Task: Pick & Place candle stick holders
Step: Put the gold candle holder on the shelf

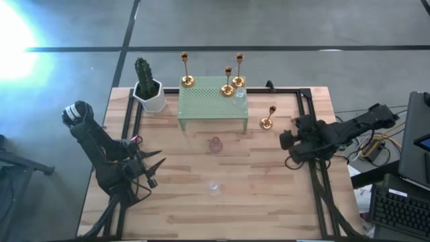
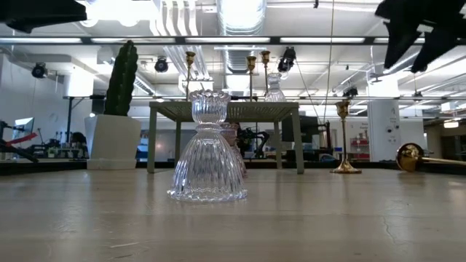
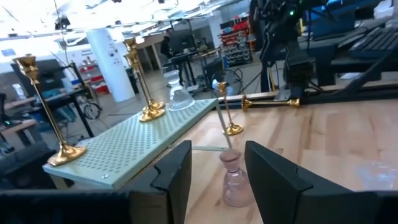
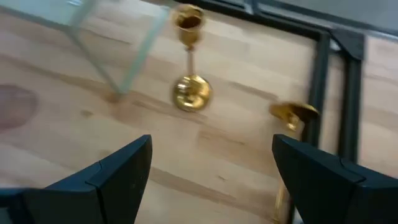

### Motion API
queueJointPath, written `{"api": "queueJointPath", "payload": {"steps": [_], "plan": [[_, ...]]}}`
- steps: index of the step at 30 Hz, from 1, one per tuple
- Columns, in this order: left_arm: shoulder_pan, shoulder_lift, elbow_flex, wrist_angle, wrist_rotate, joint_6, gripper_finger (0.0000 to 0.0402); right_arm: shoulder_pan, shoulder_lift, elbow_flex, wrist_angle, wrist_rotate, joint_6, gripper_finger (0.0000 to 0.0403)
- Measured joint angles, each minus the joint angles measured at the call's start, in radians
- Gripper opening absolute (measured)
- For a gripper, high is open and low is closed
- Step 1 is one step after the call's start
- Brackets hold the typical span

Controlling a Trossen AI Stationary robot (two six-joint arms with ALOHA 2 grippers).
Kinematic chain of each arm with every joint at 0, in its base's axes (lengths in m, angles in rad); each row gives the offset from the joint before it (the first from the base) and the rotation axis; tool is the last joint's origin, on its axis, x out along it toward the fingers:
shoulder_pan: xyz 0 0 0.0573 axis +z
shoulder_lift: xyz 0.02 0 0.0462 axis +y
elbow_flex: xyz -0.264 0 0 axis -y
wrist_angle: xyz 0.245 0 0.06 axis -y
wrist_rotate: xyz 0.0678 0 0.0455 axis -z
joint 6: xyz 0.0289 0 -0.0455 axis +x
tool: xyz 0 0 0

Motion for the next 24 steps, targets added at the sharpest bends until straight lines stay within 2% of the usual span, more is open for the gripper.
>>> {"api": "queueJointPath", "payload": {"steps": [5,15,24], "plan": [[0.014,-0.002,0.010,0.000,-0.001,0.062,0.0154,-0.072,0.068,-0.023,-0.001,-0.022,0.051,0.0324],[0.018,-0.005,0.010,-0.001,-0.001,0.073,0.0154,-0.194,0.206,-0.029,-0.002,-0.154,0.056,0.0324],[0.018,-0.005,0.010,-0.002,-0.001,0.073,0.0154,-0.225,0.337,-0.099,0.001,-0.306,0.062,0.0324]]}}
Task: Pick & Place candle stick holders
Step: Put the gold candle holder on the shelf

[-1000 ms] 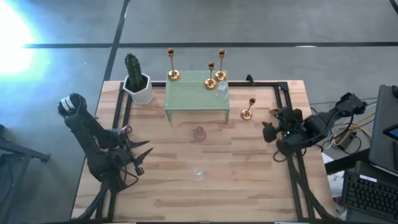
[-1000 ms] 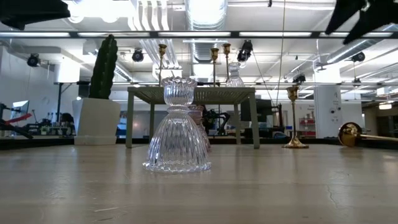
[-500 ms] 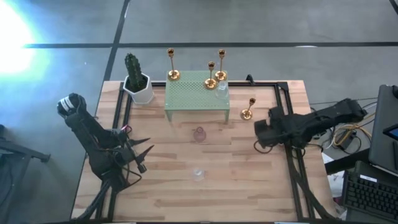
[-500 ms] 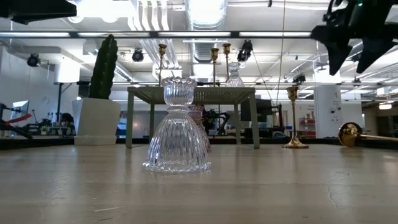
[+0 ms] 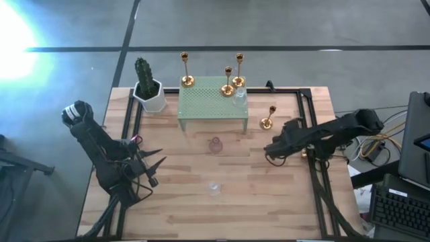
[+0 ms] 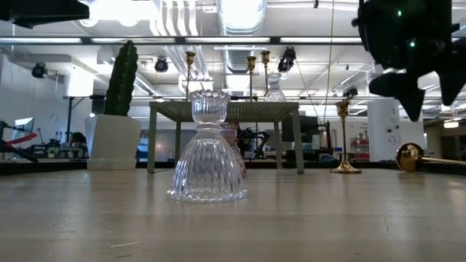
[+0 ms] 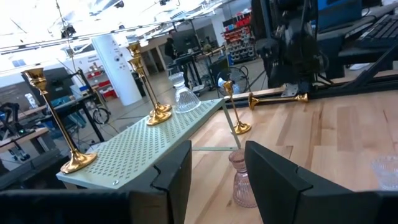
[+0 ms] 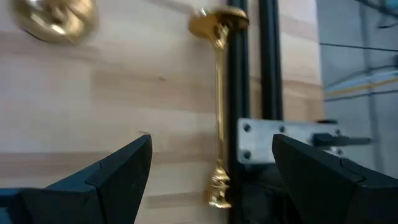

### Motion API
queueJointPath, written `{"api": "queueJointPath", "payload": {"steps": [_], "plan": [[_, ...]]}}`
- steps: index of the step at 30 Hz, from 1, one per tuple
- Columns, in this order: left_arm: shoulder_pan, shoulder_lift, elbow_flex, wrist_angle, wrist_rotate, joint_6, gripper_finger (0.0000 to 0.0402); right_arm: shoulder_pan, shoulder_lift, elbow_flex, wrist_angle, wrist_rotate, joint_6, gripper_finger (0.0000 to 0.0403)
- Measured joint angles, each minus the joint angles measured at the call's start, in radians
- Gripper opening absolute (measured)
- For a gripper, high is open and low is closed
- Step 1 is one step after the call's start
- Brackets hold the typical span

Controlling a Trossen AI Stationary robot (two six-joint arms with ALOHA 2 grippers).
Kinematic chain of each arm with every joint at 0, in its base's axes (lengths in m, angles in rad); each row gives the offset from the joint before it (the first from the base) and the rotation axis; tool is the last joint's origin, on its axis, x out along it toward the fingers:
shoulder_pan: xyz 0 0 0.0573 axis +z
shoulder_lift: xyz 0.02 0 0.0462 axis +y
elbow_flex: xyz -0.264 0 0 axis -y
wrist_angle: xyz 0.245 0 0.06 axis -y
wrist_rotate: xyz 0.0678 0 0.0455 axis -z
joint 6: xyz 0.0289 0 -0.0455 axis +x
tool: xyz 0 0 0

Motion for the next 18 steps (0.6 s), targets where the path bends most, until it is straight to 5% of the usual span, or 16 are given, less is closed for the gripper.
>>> {"api": "queueJointPath", "payload": {"steps": [18], "plan": [[0.000,-0.001,0.000,-0.007,0.000,0.031,0.0154,-0.117,0.163,-0.176,0.243,-0.038,-0.197,0.0310]]}}
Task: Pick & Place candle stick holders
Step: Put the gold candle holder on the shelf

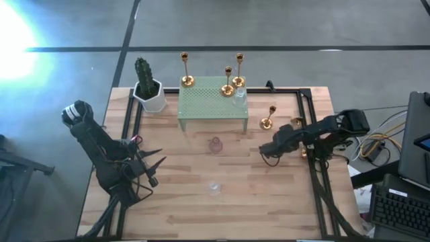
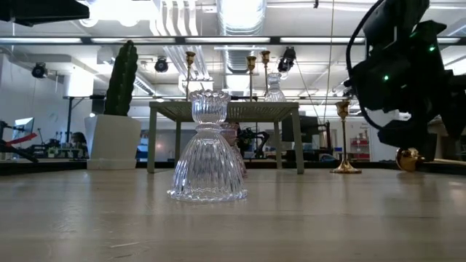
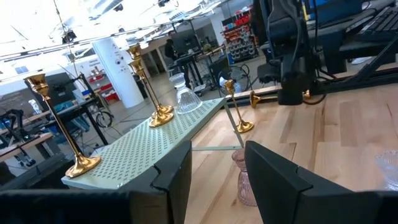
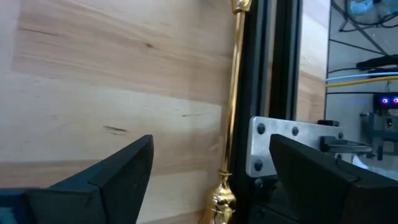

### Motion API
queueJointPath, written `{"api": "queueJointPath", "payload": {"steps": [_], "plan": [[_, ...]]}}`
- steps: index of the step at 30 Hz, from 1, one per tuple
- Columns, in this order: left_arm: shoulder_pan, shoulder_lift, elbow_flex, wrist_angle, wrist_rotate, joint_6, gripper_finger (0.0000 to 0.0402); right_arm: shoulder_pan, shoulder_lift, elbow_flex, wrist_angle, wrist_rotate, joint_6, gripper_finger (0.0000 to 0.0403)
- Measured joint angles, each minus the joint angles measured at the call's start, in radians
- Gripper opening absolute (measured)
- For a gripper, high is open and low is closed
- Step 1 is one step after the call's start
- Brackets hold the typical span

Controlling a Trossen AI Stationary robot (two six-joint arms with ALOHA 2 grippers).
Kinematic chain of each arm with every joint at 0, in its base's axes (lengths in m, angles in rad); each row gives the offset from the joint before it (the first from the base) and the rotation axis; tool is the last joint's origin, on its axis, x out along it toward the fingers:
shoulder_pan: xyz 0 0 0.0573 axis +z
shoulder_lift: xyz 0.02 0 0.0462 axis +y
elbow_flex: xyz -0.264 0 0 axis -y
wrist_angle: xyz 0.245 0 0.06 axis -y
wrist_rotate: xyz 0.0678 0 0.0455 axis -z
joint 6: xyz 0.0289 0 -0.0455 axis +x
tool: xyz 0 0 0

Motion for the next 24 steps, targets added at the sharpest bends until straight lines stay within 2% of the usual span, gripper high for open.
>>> {"api": "queueJointPath", "payload": {"steps": [11,24], "plan": [[0.000,0.000,0.000,0.001,0.024,-0.002,0.0154,-0.114,0.010,-0.001,0.001,-0.008,-0.029,0.0243],[0.000,0.000,0.000,0.019,0.069,-0.008,0.0154,-0.125,0.112,0.011,0.019,-0.081,-0.028,0.0226]]}}
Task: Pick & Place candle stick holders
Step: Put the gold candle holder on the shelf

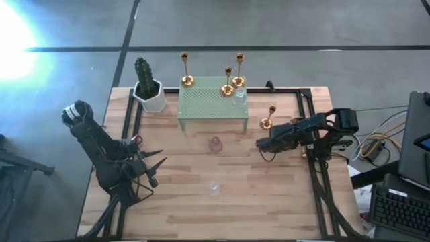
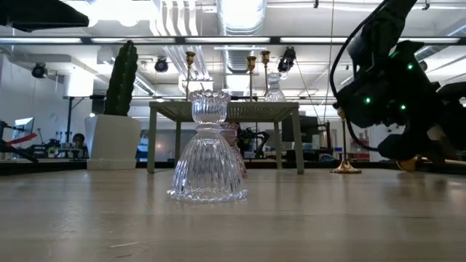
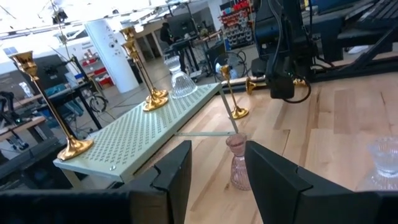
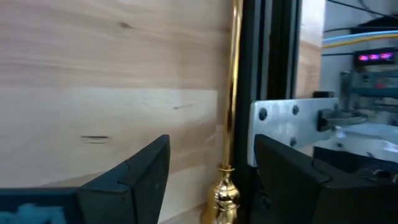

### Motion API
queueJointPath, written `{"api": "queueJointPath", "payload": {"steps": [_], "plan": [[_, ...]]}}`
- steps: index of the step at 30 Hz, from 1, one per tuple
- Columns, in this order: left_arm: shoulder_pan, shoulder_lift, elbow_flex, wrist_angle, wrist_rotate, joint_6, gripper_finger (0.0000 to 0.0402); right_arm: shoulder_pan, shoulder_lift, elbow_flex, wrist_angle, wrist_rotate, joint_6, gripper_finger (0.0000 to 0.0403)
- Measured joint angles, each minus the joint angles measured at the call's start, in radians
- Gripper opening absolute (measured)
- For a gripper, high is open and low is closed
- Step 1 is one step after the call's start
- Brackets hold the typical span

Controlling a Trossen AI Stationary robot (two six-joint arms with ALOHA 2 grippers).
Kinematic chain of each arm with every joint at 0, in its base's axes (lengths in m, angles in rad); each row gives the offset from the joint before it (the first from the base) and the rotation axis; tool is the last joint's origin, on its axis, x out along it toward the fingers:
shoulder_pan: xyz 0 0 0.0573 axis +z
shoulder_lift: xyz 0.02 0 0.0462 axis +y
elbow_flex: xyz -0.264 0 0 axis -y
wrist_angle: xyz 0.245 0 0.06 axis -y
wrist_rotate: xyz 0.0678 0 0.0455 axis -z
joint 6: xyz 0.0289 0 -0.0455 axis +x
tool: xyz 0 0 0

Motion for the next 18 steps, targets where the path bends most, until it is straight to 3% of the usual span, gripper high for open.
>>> {"api": "queueJointPath", "payload": {"steps": [11,18], "plan": [[0.000,0.000,-0.002,0.000,0.027,0.001,0.0154,0.000,0.174,0.002,-0.002,0.000,0.003,0.0182],[0.000,0.000,-0.002,0.000,0.038,0.001,0.0154,0.000,0.208,0.001,-0.005,0.007,0.008,0.0142]]}}
